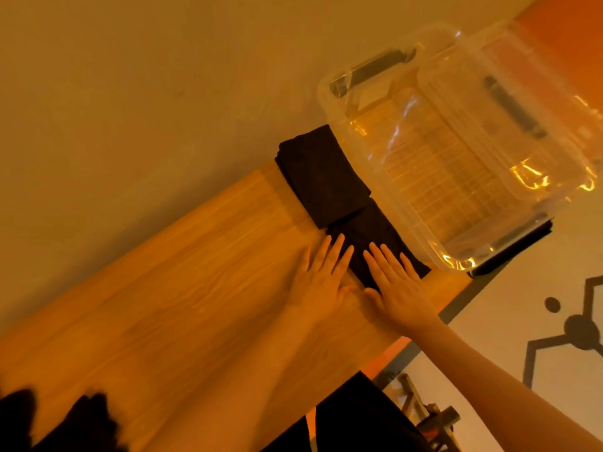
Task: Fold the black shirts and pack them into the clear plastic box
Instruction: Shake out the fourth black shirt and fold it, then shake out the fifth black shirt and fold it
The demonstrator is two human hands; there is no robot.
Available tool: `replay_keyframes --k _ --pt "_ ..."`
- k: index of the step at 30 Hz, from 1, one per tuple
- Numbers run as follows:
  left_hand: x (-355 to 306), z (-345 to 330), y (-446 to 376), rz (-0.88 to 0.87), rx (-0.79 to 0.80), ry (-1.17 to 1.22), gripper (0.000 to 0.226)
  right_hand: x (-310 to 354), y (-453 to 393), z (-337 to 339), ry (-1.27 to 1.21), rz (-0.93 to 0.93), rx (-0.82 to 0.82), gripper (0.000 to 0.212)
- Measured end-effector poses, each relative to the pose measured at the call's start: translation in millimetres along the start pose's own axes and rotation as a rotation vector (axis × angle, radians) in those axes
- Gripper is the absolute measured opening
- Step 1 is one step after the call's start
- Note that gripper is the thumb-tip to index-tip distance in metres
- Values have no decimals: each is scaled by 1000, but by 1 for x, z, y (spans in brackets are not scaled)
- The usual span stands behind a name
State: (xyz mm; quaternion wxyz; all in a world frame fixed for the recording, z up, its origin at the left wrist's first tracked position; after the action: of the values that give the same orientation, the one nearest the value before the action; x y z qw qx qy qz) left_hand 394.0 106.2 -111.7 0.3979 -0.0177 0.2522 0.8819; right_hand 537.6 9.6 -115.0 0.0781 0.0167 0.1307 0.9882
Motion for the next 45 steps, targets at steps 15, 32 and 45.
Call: replay_keyframes --k 15,32,45 --pt "46 -8 124 398 -120 192 63 77 -8 41 -12 246 -27 61" --pt "170 -80 405 1159 -361 410 69 429 9 49 129 1026 209 101" --pt "194 -83 438 1270 -1002 1082 50 467 -1 60 -464 620 530 18"
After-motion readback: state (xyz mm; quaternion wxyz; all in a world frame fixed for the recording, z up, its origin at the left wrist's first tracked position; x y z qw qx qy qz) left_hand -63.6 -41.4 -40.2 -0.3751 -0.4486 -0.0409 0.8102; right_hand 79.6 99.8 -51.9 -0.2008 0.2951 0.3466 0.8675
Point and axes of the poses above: each hand's wrist, its own y-axis away from the middle knuckle, its own z-axis out of the back of the hand, x = y × z, the point moved 1 cm from there along -y, towards the middle knuckle, and after that the axes turned 8 degrees about y, right-handed, at the moved point
